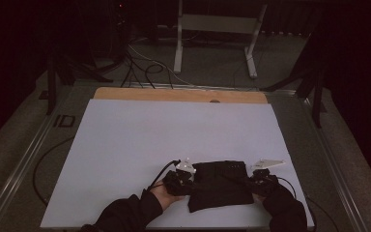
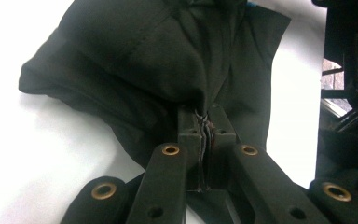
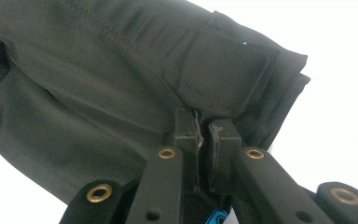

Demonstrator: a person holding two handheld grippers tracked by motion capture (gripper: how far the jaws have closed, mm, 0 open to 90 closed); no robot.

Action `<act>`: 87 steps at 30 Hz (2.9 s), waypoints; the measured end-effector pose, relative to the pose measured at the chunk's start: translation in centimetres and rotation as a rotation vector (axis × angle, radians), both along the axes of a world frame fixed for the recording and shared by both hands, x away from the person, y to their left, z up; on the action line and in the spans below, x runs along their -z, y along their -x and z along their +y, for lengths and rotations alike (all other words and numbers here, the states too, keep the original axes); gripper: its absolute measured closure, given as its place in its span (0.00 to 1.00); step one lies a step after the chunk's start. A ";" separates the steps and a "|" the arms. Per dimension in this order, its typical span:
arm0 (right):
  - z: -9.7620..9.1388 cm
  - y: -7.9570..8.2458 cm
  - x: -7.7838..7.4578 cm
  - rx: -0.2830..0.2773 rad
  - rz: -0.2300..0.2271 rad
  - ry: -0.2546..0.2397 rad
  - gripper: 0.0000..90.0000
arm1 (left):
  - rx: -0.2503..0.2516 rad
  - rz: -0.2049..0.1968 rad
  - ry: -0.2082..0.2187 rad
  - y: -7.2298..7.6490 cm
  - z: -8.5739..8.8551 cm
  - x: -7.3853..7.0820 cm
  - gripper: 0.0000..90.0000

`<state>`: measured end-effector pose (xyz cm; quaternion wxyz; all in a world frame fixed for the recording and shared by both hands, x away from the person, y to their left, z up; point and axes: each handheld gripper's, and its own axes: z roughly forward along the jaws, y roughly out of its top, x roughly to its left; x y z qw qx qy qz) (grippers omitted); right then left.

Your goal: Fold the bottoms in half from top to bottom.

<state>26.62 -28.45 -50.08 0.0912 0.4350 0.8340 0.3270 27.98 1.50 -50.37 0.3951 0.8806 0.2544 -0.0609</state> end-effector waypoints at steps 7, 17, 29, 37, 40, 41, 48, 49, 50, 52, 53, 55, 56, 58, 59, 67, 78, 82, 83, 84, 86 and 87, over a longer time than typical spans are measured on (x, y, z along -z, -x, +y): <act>-0.1 -0.1 0.2 0.001 0.006 -0.020 0.92 | -0.001 -0.001 0.002 -0.1 0.0 0.4 0.96; -0.1 0.1 -0.2 0.001 -0.003 -0.001 0.80 | -0.003 -0.013 0.006 0.1 0.4 -0.5 0.82; -1.3 0.4 -3.3 0.036 -0.081 0.010 0.63 | -0.072 -0.131 0.052 -0.3 2.5 -4.5 0.75; -1.4 -1.8 -5.3 0.048 -0.169 0.039 0.91 | -0.161 -0.140 0.005 -2.4 2.7 -4.6 0.97; -1.2 -3.0 -5.0 0.033 -0.169 0.060 1.00 | -0.173 -0.113 -0.017 -3.2 2.3 -3.7 0.99; -1.1 -3.4 -4.8 0.025 -0.162 0.062 1.00 | -0.169 -0.106 -0.027 -3.5 2.1 -3.4 0.99; -0.6 -6.1 -2.5 0.004 -0.095 0.102 1.00 | -0.158 -0.057 -0.055 -4.7 0.9 -1.8 0.99; -0.6 -6.4 -2.2 0.001 -0.082 0.105 1.00 | -0.155 -0.053 -0.059 -4.7 0.7 -1.6 0.99; -0.6 -6.6 -1.8 0.003 -0.068 0.102 1.00 | -0.152 -0.048 -0.058 -4.8 0.6 -1.4 0.99; -0.7 -6.9 -1.1 -0.004 -0.042 0.099 1.00 | -0.143 -0.028 -0.059 -5.0 0.4 -1.0 0.99; -0.7 -7.0 -0.8 -0.003 -0.026 0.094 1.00 | -0.145 -0.019 -0.055 -5.1 0.3 -0.8 0.99; -0.8 -7.1 -0.4 -0.006 -0.006 0.088 1.00 | -0.138 -0.005 -0.056 -5.1 0.1 -0.5 0.99; -0.8 -7.1 -0.2 -0.003 0.003 0.082 1.00 | -0.132 -0.006 -0.055 -5.1 0.0 -0.4 0.99; -0.8 -7.0 -0.1 -0.014 0.010 0.073 1.00 | -0.119 -0.010 -0.054 -5.0 -0.2 -0.5 0.99; -0.8 -6.9 -0.1 -0.017 0.018 0.063 1.00 | -0.118 -0.010 -0.045 -5.0 -0.3 -0.5 0.99; -0.8 -5.6 -1.1 -0.041 0.017 0.010 1.00 | -0.041 -0.033 -0.001 -3.9 -0.7 -1.7 0.99; -0.7 -0.9 -2.2 -0.073 0.005 -0.074 1.00 | 0.076 -0.039 0.030 -0.9 -0.6 -2.0 0.99; -0.7 1.3 -2.5 -0.117 0.014 -0.103 1.00 | 0.161 -0.048 0.043 0.7 -0.8 -2.5 0.99; -0.6 1.8 -2.7 -0.138 0.022 -0.120 1.00 | 0.175 -0.053 0.048 1.1 -0.8 -2.6 0.99; -0.6 2.3 -2.8 -0.146 0.017 -0.124 1.00 | 0.179 -0.056 0.055 1.4 -0.8 -2.7 0.99; -0.6 2.9 -3.0 -0.144 0.007 -0.121 1.00 | 0.188 -0.060 0.061 1.7 -0.8 -2.9 0.99; -0.6 3.1 -3.1 -0.142 0.002 -0.120 1.00 | 0.186 -0.060 0.069 1.9 -0.8 -2.9 0.99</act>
